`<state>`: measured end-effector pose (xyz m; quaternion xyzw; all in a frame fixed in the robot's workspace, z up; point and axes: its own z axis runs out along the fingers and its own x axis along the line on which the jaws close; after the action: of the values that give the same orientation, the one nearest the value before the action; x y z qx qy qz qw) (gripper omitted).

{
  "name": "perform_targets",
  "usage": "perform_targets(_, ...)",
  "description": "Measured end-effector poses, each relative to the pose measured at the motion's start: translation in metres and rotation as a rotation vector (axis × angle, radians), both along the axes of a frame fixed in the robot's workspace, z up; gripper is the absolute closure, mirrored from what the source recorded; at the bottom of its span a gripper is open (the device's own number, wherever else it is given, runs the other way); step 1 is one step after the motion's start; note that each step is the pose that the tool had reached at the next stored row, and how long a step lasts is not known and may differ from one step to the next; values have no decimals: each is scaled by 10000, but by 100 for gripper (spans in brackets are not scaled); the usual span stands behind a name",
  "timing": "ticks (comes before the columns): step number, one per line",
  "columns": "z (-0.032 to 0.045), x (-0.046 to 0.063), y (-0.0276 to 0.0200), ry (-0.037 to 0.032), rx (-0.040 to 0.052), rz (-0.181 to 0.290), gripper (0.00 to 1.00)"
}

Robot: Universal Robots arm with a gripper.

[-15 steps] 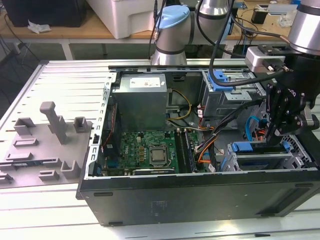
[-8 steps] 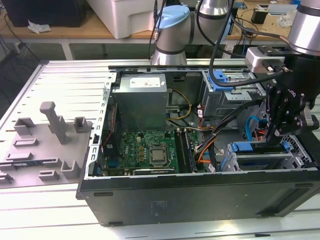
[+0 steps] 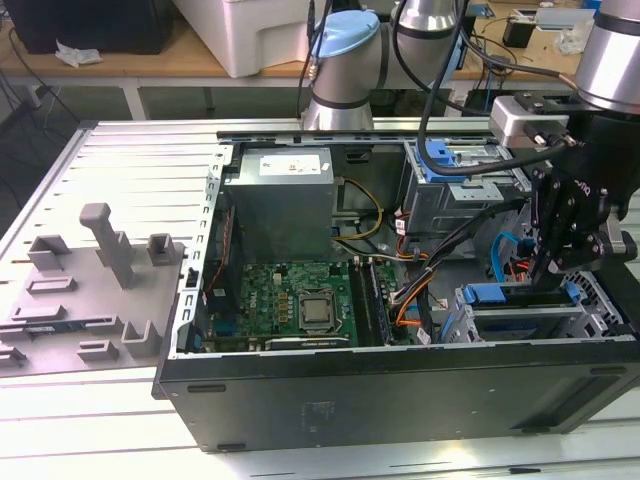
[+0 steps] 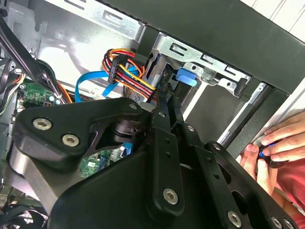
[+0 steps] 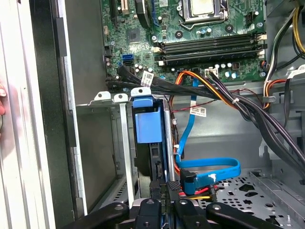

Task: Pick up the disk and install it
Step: 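Insert the first disk wire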

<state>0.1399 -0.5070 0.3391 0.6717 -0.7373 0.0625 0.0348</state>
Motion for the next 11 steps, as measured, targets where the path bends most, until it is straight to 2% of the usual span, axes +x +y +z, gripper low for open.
perform_targets(11,-12,0,-9,0,-1,0,83)
